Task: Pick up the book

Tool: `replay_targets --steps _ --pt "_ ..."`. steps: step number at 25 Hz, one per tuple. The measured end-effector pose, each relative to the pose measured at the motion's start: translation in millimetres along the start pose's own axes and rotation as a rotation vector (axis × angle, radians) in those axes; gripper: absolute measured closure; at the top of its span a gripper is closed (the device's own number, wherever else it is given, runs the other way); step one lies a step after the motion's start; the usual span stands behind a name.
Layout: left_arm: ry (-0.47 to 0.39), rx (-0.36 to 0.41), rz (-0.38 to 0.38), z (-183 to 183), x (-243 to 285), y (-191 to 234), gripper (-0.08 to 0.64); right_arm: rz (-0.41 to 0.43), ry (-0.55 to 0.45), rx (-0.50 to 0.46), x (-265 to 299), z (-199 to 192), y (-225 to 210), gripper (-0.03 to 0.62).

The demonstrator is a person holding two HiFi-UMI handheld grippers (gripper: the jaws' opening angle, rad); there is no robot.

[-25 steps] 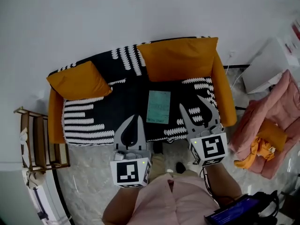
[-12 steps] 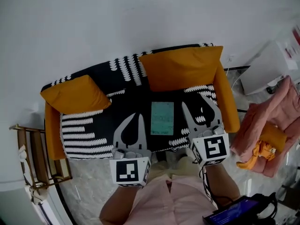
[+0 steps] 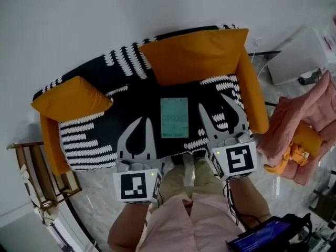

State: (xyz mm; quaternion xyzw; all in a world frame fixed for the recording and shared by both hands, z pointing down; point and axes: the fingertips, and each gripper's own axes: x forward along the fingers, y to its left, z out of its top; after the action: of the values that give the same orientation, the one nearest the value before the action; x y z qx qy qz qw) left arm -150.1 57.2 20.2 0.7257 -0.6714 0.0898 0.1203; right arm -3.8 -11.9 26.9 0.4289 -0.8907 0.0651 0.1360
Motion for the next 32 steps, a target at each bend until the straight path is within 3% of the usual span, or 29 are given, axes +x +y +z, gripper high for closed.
replay_targets --steps 19,32 --pt "0.246 -0.046 -0.001 -147 35 -37 0.549 0.047 0.224 0.127 9 -176 -12 0.397" --pt "0.336 -0.100 0.048 -217 58 -19 0.549 0.083 0.295 0.153 32 -250 -3 0.396"
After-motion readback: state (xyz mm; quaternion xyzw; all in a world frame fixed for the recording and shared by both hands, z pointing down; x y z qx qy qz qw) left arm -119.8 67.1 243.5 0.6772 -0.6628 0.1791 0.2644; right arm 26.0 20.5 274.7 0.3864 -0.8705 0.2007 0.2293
